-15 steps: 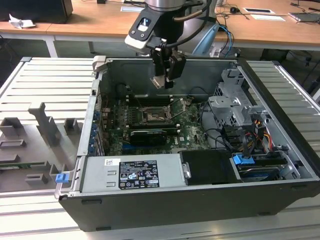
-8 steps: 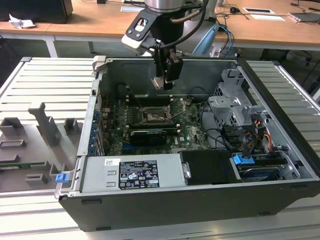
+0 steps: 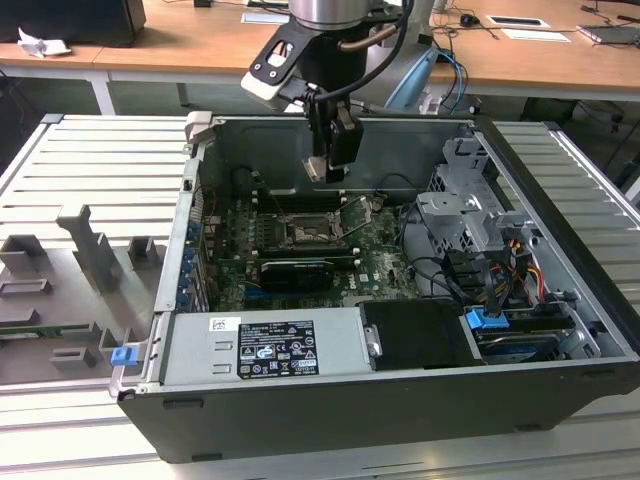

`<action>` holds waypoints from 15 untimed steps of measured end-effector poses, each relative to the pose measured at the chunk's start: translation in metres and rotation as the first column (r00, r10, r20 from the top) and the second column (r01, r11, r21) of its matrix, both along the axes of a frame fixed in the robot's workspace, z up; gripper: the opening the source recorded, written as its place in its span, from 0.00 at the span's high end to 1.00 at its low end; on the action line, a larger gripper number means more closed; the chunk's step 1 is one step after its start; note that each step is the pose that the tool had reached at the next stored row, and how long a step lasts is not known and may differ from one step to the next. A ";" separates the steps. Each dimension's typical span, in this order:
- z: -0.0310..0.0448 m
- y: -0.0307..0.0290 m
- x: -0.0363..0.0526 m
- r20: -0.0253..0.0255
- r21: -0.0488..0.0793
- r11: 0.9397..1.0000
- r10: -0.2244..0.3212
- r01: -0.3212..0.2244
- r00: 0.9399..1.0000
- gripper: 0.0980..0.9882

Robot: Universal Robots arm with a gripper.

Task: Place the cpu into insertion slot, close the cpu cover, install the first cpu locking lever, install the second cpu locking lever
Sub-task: 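Place the cpu into insertion slot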

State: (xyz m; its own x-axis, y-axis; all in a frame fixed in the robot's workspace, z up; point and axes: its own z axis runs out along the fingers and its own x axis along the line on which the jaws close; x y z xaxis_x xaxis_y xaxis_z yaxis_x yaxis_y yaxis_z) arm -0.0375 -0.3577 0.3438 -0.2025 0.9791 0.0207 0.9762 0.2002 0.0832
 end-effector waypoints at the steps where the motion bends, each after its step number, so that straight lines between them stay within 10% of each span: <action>1: -0.0004 0.0000 0.0000 0.000 0.000 1.000 0.000 0.000 1.000 0.51; 15: -0.0067 0.0004 0.0000 -0.001 -0.001 0.997 -0.081 0.081 0.997 0.51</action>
State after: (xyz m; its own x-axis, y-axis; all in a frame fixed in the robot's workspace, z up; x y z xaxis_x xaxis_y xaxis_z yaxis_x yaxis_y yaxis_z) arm -0.0375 -0.3574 0.3370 -0.1230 0.9922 0.0195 0.9893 0.1210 0.0820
